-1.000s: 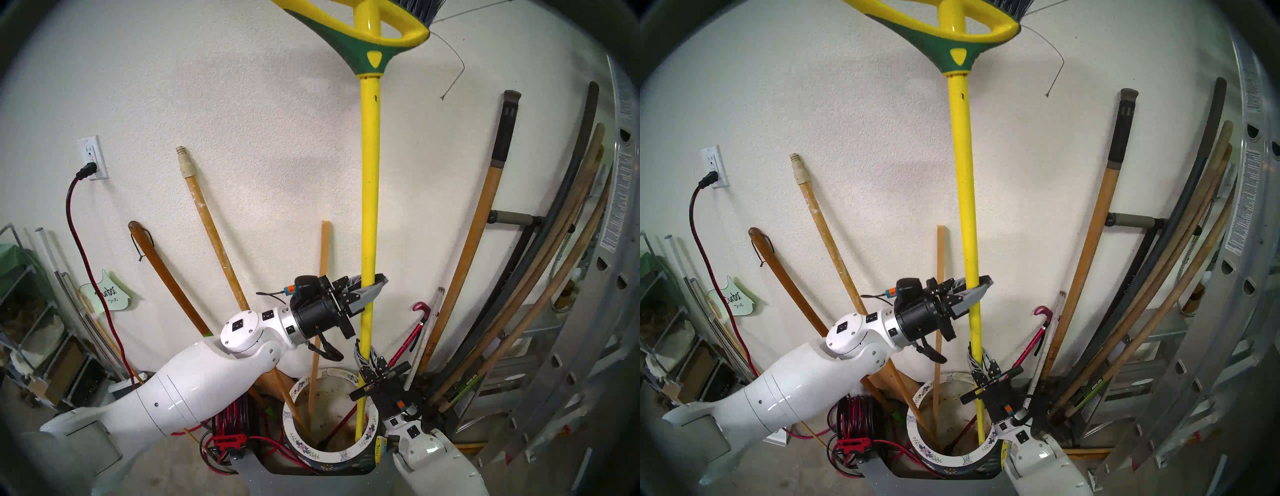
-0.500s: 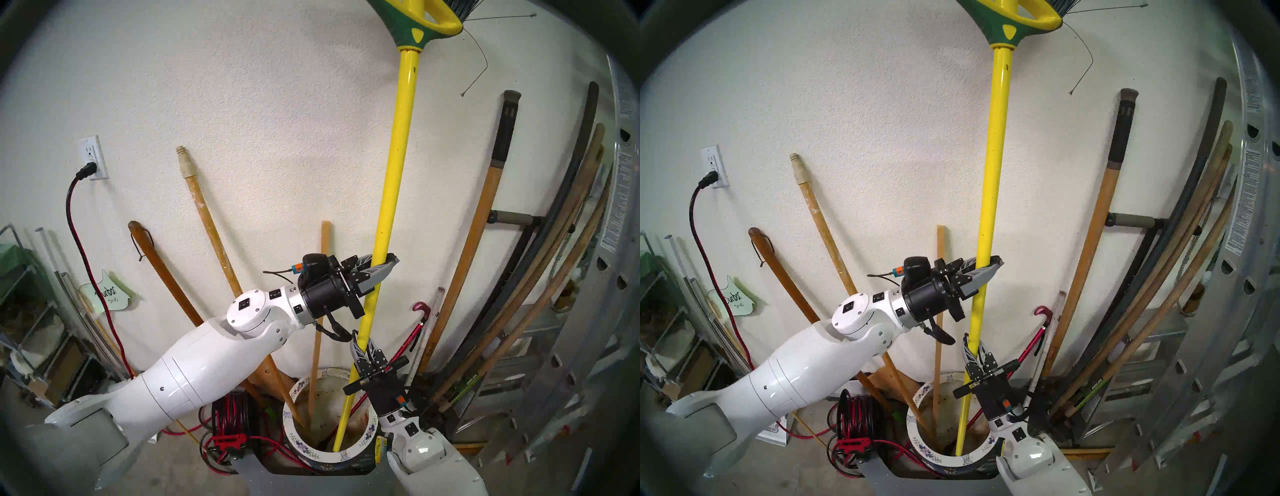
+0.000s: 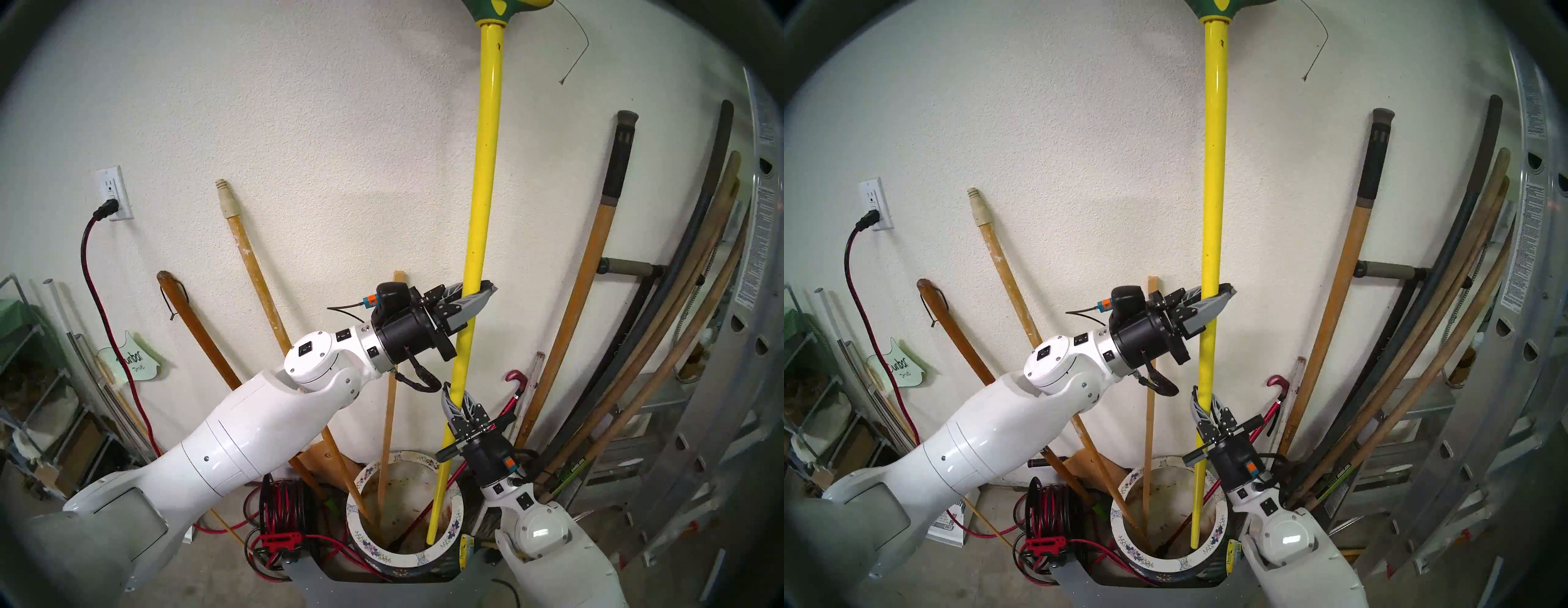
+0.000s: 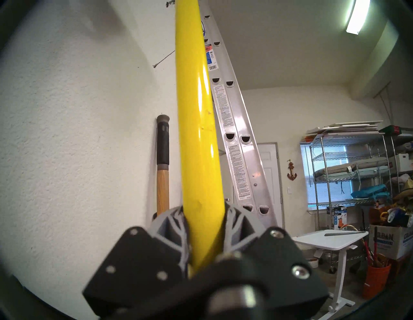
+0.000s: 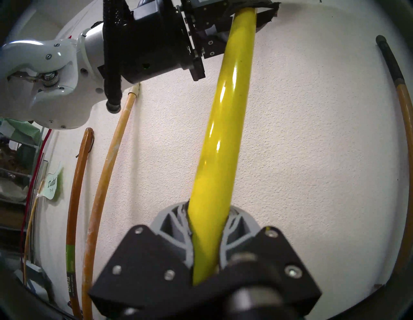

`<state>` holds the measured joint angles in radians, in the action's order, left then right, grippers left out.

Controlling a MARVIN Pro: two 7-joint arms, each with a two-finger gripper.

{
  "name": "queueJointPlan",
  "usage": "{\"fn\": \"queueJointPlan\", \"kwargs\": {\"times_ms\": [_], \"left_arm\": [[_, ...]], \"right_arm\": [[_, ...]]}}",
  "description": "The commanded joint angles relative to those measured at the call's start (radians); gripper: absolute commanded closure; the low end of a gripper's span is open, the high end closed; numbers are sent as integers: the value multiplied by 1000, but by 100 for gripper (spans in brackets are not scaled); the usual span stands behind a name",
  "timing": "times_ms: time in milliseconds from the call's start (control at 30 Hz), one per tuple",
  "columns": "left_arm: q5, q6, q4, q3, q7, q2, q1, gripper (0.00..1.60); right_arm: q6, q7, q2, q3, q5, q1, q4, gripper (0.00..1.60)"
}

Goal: Take wooden sticks or brooms out of the pot

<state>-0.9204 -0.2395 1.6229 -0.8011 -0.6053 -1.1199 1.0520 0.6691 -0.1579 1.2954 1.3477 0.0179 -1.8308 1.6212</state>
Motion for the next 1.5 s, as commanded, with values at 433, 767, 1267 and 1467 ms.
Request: {"fn": "queueJointPlan", "kwargs": {"times_ms": [433,767,1267,1467], "left_arm": [[42,71,15,-12,42,-52,-120,160],[65,108,23,0,42,-81,-159,160],[96,158,48,18,57,-104,-190,160],[99,171,56,25,68,-110,-197,160]], "right_arm": [[-147,-77,-65,77,135,36,171,160],[-193,-105,-74,108,178,44,201,160],[-252,-141,-65,101,218,49,280,160],[-257,-165,-91,122,243,29,298,160]]}}
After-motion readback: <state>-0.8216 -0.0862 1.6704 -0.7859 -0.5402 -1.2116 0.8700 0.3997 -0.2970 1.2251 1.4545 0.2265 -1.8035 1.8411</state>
